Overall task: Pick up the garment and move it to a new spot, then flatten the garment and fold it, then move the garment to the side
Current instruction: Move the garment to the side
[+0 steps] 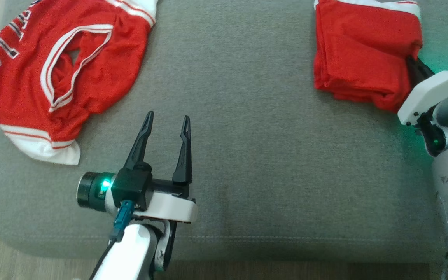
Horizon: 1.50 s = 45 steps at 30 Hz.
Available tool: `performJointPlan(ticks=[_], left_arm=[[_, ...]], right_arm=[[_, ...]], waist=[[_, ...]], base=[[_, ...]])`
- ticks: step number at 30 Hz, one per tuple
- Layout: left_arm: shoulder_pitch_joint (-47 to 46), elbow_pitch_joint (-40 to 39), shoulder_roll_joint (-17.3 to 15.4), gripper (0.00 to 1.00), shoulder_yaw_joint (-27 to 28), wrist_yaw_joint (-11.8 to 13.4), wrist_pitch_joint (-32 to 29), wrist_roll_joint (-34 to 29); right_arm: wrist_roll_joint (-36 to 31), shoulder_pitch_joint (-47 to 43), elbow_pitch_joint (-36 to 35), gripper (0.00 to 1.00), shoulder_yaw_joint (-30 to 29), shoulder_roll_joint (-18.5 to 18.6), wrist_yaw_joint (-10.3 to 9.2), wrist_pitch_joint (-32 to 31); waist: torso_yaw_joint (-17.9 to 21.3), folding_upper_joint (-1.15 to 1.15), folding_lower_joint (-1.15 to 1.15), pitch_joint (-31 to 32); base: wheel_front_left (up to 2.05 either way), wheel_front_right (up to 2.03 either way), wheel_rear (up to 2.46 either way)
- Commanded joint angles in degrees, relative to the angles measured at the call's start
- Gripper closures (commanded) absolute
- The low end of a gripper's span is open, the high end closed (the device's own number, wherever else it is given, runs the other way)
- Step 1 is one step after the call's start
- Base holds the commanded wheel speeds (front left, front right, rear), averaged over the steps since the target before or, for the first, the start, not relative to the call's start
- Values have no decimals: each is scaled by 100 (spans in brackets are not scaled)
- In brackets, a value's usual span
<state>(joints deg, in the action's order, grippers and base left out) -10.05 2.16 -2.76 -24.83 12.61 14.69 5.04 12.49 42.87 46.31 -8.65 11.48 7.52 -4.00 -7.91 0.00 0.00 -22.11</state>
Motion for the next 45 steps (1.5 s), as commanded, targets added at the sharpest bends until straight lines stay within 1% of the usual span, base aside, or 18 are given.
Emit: performJointPlan(ticks=[1, 4, 5, 10, 16, 21, 23, 24, 26, 28, 31, 35, 40, 42, 45], left_arm=[[-95, -145, -11, 0, 166, 23, 30, -18], [-48, -115, -11, 0, 196, 7, 30, -61], [-48, -115, -11, 0, 196, 7, 30, -61], [-36, -126, -11, 0, 300, -85, 31, -108], [-72, -178, -15, 0, 358, -198, 31, -222], [-107, -211, -32, 0, 373, -272, 31, -304], [-121, -224, -45, 0, 380, -291, 31, -333], [-131, -228, -55, 0, 382, -299, 31, -348], [-150, -245, -73, 0, 380, -302, 31, -390], [-184, -256, -80, 0, 354, -313, 31, -427], [-225, -276, -77, 0, 314, -304, 31, -460], [-247, -331, -74, 0, 283, -284, 31, -467], [-265, -340, -82, 0, 284, -279, 31, -453], [-281, -352, -82, 0, 283, -266, 31, -455], [-302, -357, -93, 0, 277, -266, 31, -462]], right_arm=[[-70, -93, -139, 100, 169, 133, -3, 21], [26, -196, -336, 100, 460, 334, -3, 8], [26, -196, -336, 100, 460, 334, -3, 8], [356, -406, -758, 100, 835, 987, -3, -160], [829, -594, -1141, 100, 1088, 1680, -3, -207], [900, -643, -1280, 100, 1228, 2143, -3, -222], [832, -595, -1253, 100, 1149, 2269, -3, -257], [782, -592, -1291, 100, 1272, 2307, -3, -330], [777, -501, -1304, 100, 1241, 2293, -3, -455], [463, -410, -1329, 100, 1271, 2377, -3, -468], [-66, -292, -1366, 100, 1122, 2383, -3, -386], [-575, -230, -1460, 100, 927, 2260, -3, -315], [-1227, -236, -1615, 100, 755, 2199, -3, -206], [-1504, -255, -1692, 100, 617, 2069, -3, -188], [-1855, -276, -1803, 100, 466, 2004, -3, -111]], waist=[[113, 0, 0, 68], [274, 0, 0, 135], [274, 0, 0, 135], [582, 0, 0, 161], [903, 0, 0, 128], [1094, 0, 0, 68], [1152, 0, 0, 36], [1174, 0, 0, 21], [1223, 0, 0, -17], [1234, 0, 0, -51], [1229, 0, 0, -84], [1214, 0, 0, -142], [1204, 0, 0, -199], [1211, 0, 0, -218], [1219, 0, 0, -239]], base=[[0, 0, 0], [0, 0, 0], [0, 0, 0], [0, 0, 0], [0, 0, 0], [0, 0, 0], [0, 0, 0], [0, 0, 0], [0, 0, 0], [0, 0, 0], [0, 0, 0], [0, 0, 0], [0, 0, 0], [0, 0, 0], [0, 0, 0]])
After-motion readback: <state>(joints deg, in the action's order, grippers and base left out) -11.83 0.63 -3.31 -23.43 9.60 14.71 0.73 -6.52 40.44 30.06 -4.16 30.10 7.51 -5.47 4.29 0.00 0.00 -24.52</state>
